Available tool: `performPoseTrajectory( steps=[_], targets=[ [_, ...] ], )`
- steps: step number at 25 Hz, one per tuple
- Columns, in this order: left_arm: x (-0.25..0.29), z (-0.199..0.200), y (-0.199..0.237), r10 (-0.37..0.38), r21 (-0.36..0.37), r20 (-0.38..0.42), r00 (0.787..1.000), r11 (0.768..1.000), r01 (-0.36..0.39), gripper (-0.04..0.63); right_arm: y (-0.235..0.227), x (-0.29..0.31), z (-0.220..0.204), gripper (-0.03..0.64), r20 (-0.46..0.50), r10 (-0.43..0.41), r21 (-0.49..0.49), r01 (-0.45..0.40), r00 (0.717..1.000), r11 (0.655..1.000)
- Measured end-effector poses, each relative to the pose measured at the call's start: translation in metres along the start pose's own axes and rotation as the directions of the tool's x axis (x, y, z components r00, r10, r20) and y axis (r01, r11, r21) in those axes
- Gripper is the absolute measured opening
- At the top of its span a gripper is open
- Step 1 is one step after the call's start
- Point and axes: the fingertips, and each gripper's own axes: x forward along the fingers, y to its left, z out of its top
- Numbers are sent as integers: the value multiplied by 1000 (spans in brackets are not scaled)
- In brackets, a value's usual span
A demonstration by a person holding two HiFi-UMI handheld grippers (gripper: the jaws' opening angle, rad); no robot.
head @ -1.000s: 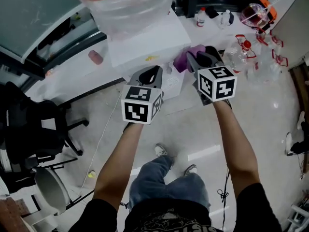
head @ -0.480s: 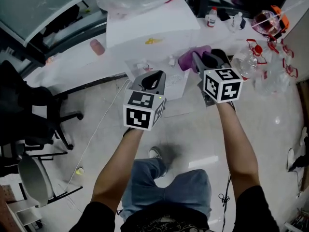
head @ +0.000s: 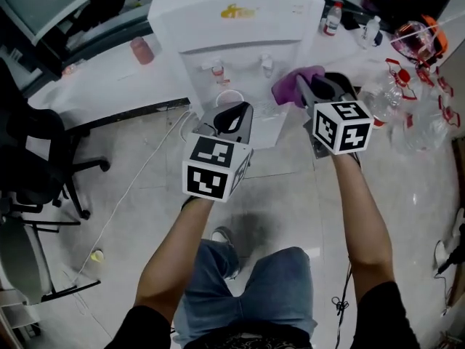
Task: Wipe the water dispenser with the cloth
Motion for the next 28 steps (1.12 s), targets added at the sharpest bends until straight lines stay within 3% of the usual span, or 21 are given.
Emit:
performPoseTrajectory(
  steps=[11,17,23,28],
  targets=[
    [16,-78,34,110,-21,11,994,994,-110,26,-3,20,-59,32,56,18,-53,-15,998,998],
    [8,-102,56,177,-125,47,983,978,-170,26,5,29,-94,32,54,29,-62,-26,998,998],
    [-1,-112,64,217,-116,69,974,971,-209,26,10,35,-112,32,59,41,-78,-37,997,996],
    [-5,-105,63,237,-31,59,970,971,-236,26,15,31,-107,32,83,50,-85,-43,995,995]
  ],
)
